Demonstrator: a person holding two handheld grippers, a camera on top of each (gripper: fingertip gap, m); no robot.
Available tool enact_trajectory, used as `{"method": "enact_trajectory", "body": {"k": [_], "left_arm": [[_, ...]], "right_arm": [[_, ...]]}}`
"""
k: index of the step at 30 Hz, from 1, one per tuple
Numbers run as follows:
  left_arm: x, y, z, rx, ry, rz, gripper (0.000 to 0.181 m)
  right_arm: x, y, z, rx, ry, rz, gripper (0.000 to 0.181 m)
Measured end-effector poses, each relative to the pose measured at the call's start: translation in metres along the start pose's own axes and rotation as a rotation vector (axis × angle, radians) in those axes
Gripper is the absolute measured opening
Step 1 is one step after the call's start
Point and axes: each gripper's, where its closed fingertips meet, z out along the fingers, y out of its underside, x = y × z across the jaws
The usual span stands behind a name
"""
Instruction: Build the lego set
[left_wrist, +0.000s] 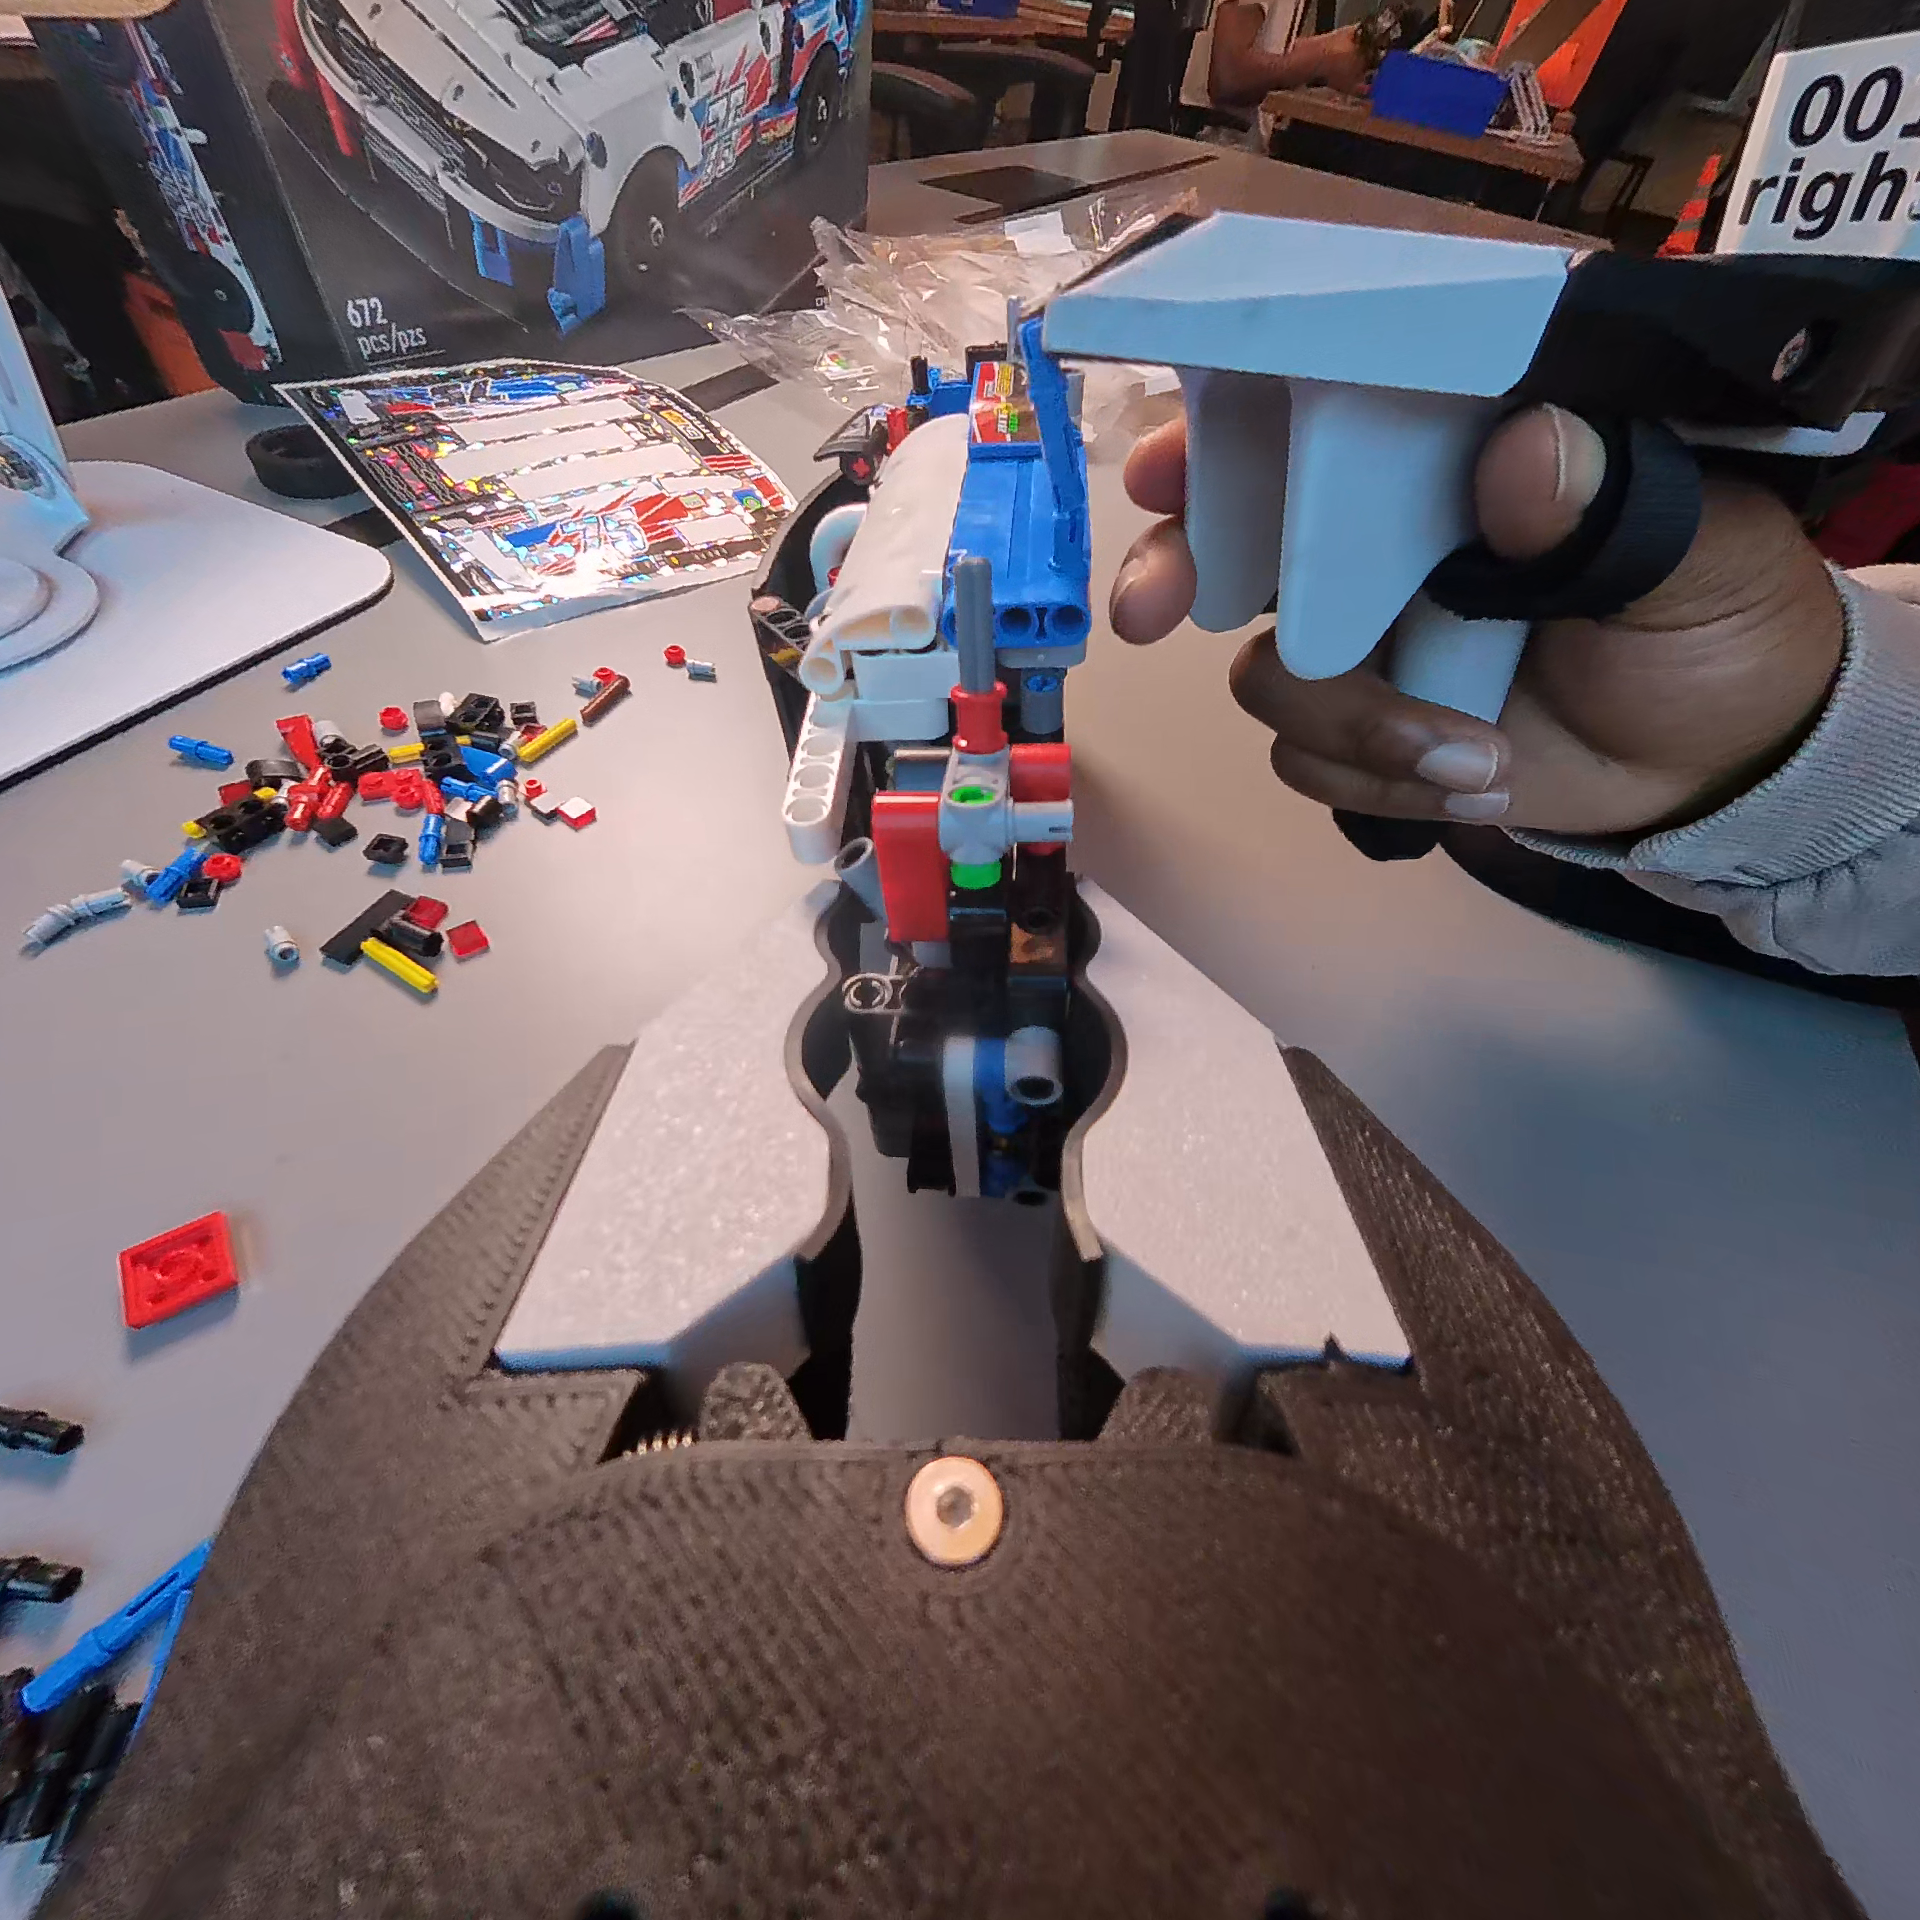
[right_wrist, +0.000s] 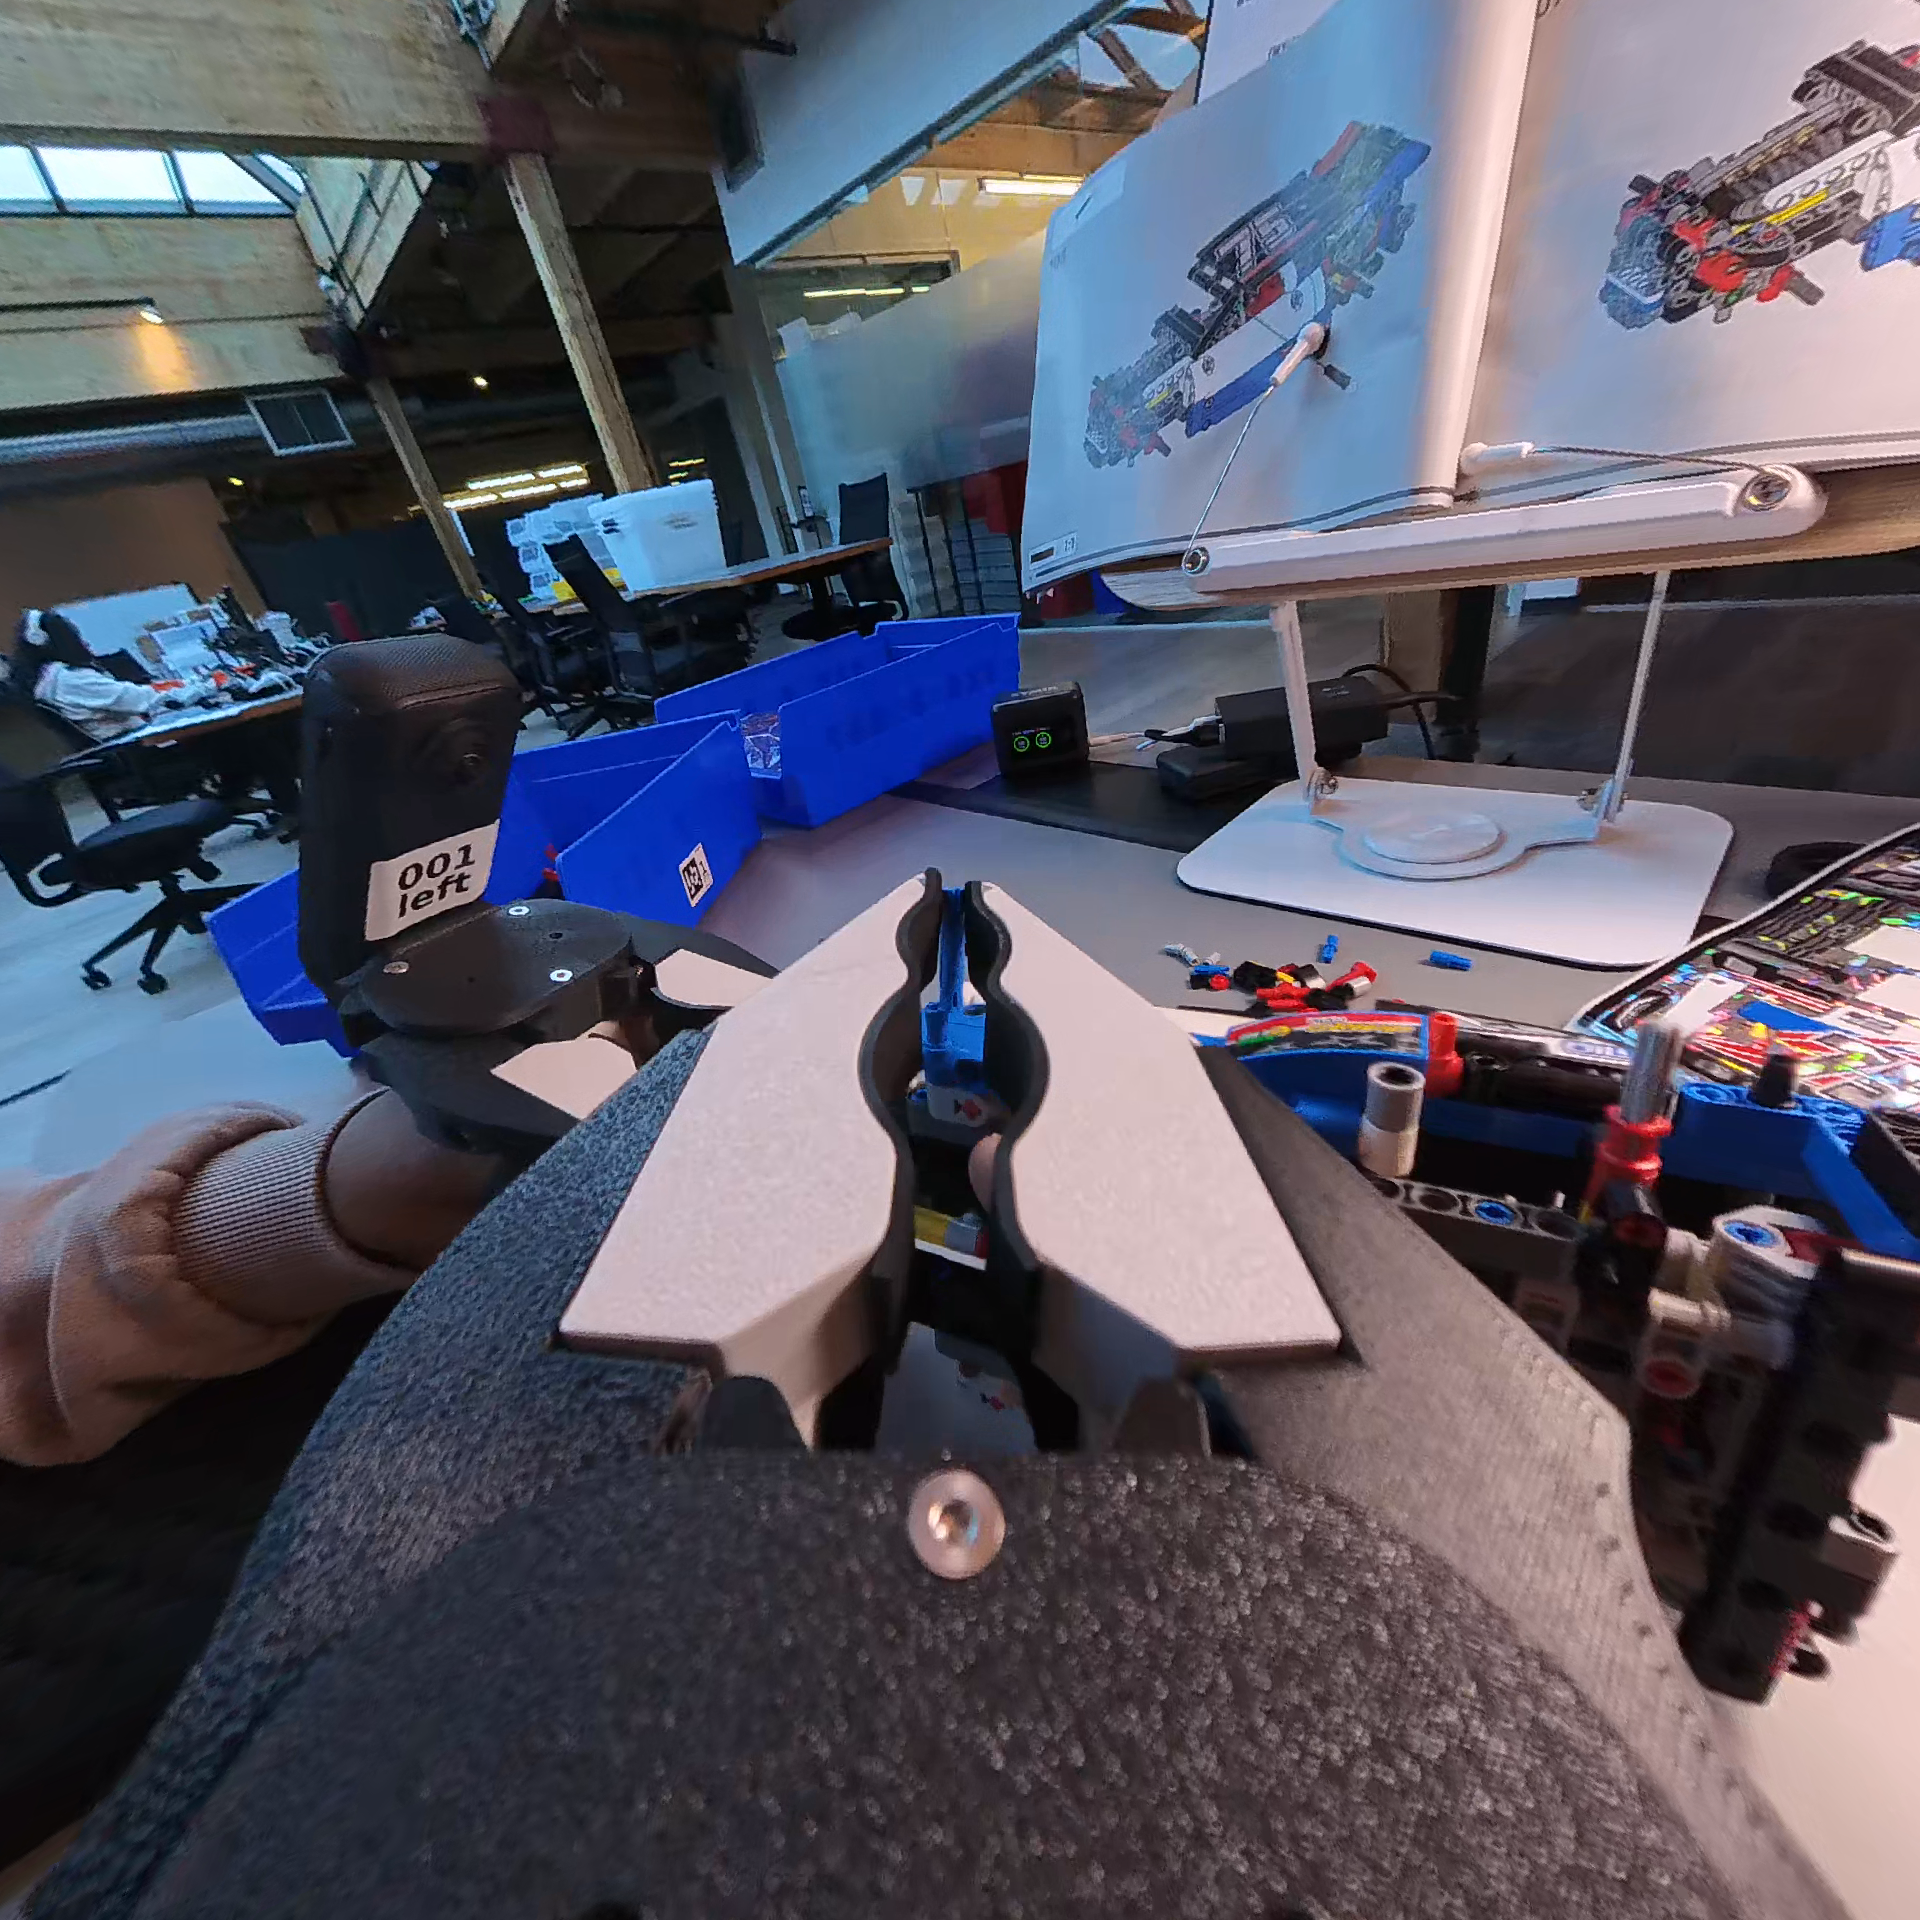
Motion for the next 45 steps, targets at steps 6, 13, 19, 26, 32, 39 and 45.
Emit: {"method": "enact_trajectory", "body": {"k": [6, 13, 19, 26, 32, 39, 45], "left_arm": [[-0.001, 0.000, 0.000, 0.001, -0.001, -0.013, 0.037], [-0.001, 0.000, 0.000, 0.001, -0.003, -0.007, 0.037], [-0.002, 0.000, 0.000, 0.000, -0.004, -0.014, 0.037], [-0.002, 0.001, 0.000, 0.000, -0.003, -0.019, 0.037], [-0.002, 0.001, 0.000, -0.002, -0.003, -0.020, 0.037], [-0.004, 0.002, 0.000, -0.004, 0.001, -0.044, 0.037], [-0.003, 0.002, 0.000, -0.004, -0.001, -0.038, 0.037]], "right_arm": [[0.008, 0.003, -0.005, -0.018, -0.006, 0.015, 0.003], [0.039, -0.013, -0.013, 0.009, 0.066, -0.018, 0.002], [0.052, -0.004, -0.020, -0.004, 0.097, -0.015, 0.002], [0.057, -0.001, -0.023, 0.001, 0.103, -0.012, 0.002], [0.056, -0.001, -0.024, 0.011, 0.099, -0.018, 0.002], [0.058, -0.002, -0.032, -0.012, 0.103, -0.056, 0.002], [0.059, -0.001, -0.029, -0.121, 0.105, -0.157, 0.002]]}}
